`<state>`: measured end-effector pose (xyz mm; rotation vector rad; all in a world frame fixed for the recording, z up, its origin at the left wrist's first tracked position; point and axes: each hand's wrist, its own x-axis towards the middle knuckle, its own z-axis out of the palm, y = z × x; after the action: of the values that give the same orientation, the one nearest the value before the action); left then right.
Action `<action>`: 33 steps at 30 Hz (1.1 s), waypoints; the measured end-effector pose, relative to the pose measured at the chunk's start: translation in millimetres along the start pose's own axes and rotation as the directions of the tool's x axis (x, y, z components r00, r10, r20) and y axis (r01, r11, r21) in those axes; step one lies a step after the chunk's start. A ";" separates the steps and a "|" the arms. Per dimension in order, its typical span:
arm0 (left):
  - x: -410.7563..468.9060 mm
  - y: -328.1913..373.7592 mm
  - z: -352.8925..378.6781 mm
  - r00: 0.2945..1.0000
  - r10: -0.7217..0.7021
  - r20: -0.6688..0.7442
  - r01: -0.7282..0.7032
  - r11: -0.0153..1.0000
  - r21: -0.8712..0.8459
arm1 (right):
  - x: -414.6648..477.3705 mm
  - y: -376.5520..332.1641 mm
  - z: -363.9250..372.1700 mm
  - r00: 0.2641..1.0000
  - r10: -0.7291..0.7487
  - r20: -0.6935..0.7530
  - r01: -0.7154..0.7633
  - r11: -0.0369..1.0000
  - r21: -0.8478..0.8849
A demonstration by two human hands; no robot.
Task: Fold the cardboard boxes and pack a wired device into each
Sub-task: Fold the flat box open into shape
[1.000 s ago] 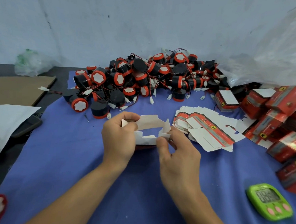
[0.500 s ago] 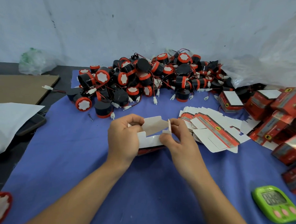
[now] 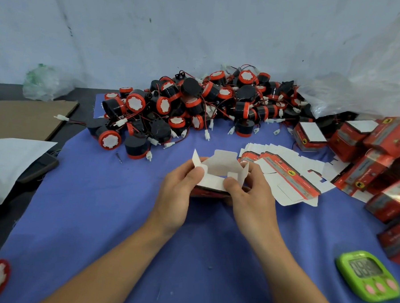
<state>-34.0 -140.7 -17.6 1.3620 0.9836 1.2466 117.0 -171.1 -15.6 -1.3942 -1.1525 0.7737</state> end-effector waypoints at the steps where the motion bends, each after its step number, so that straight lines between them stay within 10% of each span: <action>1: 0.6 0.7 0.4 1.000 -0.014 -0.002 0.014 1.000 0.016 | -1.2 0.8 0.7 1.000 0.009 -0.011 -0.008 1.000 0.023; 8: -1.9 -3.0 7.1 0.998 0.007 -0.059 0.006 0.979 0.204 | -2.2 4.1 2.0 0.996 -0.040 0.085 0.056 0.980 -0.190; 24: 3.7 -1.3 -4.7 0.984 -0.076 -0.159 0.100 0.984 0.145 | -1.6 1.6 0.8 0.991 0.068 0.114 -0.084 0.986 0.141; 33: -4.4 7.3 0.6 0.992 0.079 -0.101 -0.058 0.979 0.194 | -3.4 -13.4 -5.8 0.980 -0.180 0.087 0.162 0.970 0.180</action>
<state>-34.5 -146.2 -11.2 1.4994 1.1653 1.3158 118.4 -177.4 -2.1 -1.1062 -1.2376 0.8086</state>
